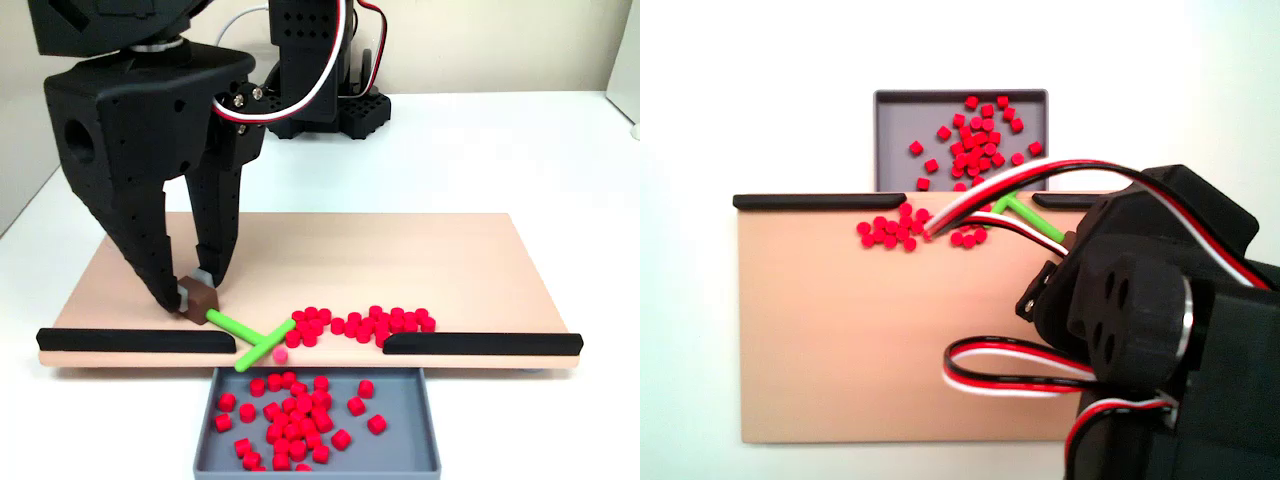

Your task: Push granules from right to the grey container

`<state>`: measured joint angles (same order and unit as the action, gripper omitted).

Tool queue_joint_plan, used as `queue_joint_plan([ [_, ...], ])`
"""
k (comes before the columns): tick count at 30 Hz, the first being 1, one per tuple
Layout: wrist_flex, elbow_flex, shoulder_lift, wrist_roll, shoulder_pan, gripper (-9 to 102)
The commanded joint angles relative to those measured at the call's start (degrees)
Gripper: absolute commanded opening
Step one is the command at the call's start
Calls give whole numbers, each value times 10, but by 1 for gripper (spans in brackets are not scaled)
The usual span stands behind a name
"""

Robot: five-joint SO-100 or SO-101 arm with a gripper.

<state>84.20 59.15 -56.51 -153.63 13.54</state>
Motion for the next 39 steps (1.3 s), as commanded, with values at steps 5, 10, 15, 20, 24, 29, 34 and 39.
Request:
queue_joint_plan([
  [5, -4, -15, -20, 70, -13, 0],
  [10, -6, -18, -23, 146, -24, 0],
  [15, -7, -18, -34, 222, -36, 0],
  [20, -7, -18, -77, 302, -58, 0],
  [24, -3, -18, -121, 321, -67, 0],
  [29, 0, 25, -187, 405, -71, 0],
  [34, 0, 183, -307, 508, -90, 0],
  [39, -7, 371, -436, 554, -111, 0],
])
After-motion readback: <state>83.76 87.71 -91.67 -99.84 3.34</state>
